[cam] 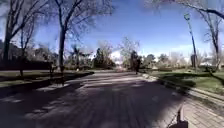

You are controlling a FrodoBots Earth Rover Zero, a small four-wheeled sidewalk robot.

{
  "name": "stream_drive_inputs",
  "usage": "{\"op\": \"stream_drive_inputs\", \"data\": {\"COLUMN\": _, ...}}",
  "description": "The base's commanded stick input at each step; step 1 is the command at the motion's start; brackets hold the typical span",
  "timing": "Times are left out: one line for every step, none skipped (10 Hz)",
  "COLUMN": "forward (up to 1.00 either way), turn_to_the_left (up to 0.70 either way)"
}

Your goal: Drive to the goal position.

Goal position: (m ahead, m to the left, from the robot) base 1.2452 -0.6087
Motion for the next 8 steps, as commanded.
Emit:
{"op": "stream_drive_inputs", "data": {"forward": 1.0, "turn_to_the_left": 0.0}}
{"op": "stream_drive_inputs", "data": {"forward": 1.0, "turn_to_the_left": 0.0}}
{"op": "stream_drive_inputs", "data": {"forward": 1.0, "turn_to_the_left": 0.0}}
{"op": "stream_drive_inputs", "data": {"forward": 1.0, "turn_to_the_left": 0.0}}
{"op": "stream_drive_inputs", "data": {"forward": 1.0, "turn_to_the_left": 0.0}}
{"op": "stream_drive_inputs", "data": {"forward": 1.0, "turn_to_the_left": 0.0}}
{"op": "stream_drive_inputs", "data": {"forward": 1.0, "turn_to_the_left": 0.0}}
{"op": "stream_drive_inputs", "data": {"forward": 1.0, "turn_to_the_left": 0.0}}
